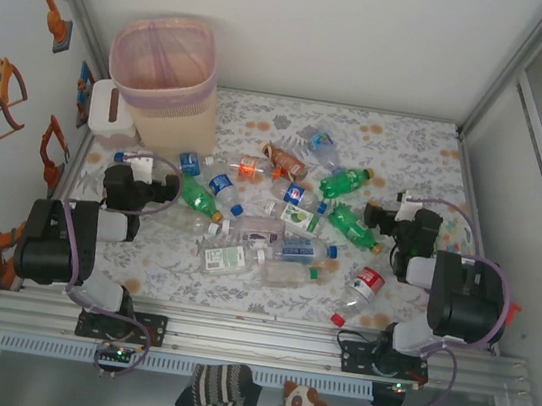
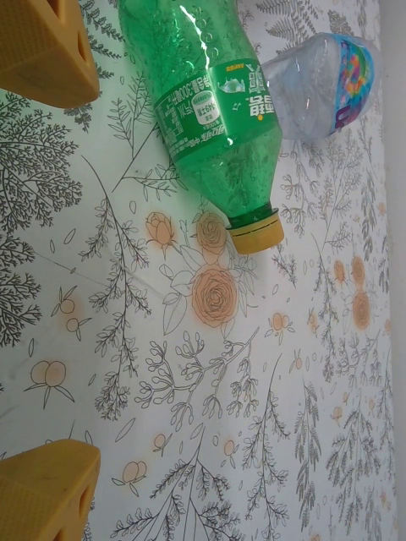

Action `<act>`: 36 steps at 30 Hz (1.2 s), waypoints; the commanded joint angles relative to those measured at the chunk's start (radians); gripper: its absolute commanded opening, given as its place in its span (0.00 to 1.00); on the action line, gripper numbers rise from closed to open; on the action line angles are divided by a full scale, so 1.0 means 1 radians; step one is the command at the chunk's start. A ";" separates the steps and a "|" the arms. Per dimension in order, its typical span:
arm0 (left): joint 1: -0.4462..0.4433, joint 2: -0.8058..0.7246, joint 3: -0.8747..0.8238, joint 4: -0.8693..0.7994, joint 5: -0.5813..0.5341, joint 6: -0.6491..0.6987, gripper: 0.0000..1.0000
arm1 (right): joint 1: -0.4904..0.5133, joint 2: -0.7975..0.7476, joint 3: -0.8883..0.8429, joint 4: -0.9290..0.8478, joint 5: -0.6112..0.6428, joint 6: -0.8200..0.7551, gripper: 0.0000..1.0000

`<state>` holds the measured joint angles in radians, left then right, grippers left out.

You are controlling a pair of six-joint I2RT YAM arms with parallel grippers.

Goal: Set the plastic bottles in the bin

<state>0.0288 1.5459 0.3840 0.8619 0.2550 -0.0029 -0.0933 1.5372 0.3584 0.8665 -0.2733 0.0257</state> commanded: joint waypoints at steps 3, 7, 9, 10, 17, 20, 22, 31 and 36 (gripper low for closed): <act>0.004 -0.008 -0.008 0.032 0.013 0.016 0.96 | -0.003 0.006 0.010 0.037 -0.014 -0.013 0.99; 0.005 -0.007 -0.008 0.032 0.013 0.016 0.96 | -0.003 0.005 0.010 0.037 -0.014 -0.013 0.99; 0.005 -0.008 -0.008 0.029 0.013 0.015 0.96 | -0.002 0.006 0.010 0.037 -0.014 -0.013 0.99; 0.005 -0.007 -0.008 0.031 0.013 0.015 0.96 | -0.003 0.006 0.010 0.037 -0.014 -0.013 0.99; 0.006 -0.002 0.007 0.015 -0.073 -0.016 0.96 | -0.002 0.006 0.010 0.037 -0.014 -0.013 0.99; 0.005 -0.003 0.008 0.009 -0.073 -0.015 0.96 | -0.003 0.006 0.010 0.037 -0.014 -0.013 0.99; 0.004 -0.003 0.008 0.010 -0.074 -0.015 0.96 | -0.003 0.005 0.010 0.037 -0.014 -0.013 0.99; -0.023 -0.102 -0.039 0.014 -0.236 -0.041 0.96 | -0.003 -0.106 0.055 -0.142 0.028 0.005 0.99; -0.030 -0.211 -0.018 -0.117 -0.289 -0.051 0.96 | -0.001 -0.227 0.082 -0.321 0.026 0.026 0.96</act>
<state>0.0067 1.4029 0.3489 0.8188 0.0238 -0.0341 -0.0933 1.3781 0.3977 0.6800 -0.2642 0.0303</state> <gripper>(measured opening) 0.961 0.968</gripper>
